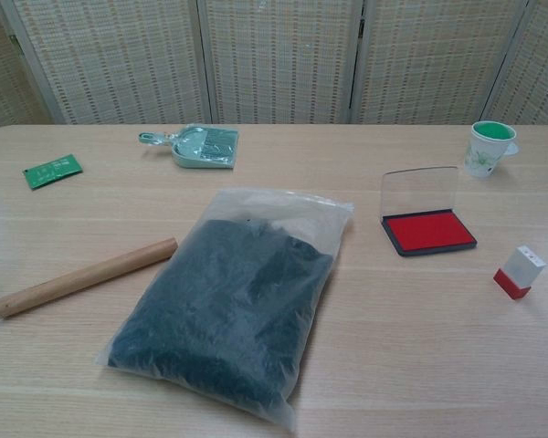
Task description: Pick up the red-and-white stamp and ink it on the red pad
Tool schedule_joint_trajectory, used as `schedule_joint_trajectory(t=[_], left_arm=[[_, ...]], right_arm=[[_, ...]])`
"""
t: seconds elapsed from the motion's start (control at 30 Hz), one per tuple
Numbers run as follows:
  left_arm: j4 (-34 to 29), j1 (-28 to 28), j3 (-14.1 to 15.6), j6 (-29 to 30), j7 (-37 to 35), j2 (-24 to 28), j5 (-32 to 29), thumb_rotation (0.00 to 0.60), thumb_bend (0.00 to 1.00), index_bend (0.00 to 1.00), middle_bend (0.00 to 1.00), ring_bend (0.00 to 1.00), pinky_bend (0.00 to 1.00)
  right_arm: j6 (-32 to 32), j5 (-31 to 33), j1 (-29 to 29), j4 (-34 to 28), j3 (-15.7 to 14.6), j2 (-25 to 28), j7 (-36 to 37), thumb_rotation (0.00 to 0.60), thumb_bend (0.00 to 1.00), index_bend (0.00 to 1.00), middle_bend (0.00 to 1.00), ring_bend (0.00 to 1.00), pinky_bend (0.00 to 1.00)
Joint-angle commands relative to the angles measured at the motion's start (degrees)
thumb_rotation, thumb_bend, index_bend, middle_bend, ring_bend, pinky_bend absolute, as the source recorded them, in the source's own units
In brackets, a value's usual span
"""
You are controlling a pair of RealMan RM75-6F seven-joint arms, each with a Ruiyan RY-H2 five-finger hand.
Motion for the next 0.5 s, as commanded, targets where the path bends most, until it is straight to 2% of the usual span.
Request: schedule_joint_trajectory(t=[0.03,0.37,0.5], left_arm=[[0.13,-0.22,-0.03,-0.32,-0.19,0.03,-0.03,0.600,0.07,0.06,0.00,0.04,0.27],[0.60,-1.08,0.20,-1.28,-0.74,-0.11,0.81,0.600,0.07,0.06,0.00,0.04,0.27],[0.87,-1.55,0.04,-2.20,-0.91,-0.27,0.20,0.600,0.07,0.07,0.00,0.04,0.27]], right_arm=[[0.07,0.15,-0.10,-0.04,0.00,-0.06,-0.16,0.600,0.16,0.00,0.05,0.02,0.13],[0.68,0.11,-0.76,0.44,-0.41,-0.78,-1.16,0.600,0.16,0.00,0.05,0.02,0.13],[-3.69,2.83,1.52,1.56,0.89,-1.76,-1.36,0.600,0.17,0.00,0.07,0.03,0.13]])
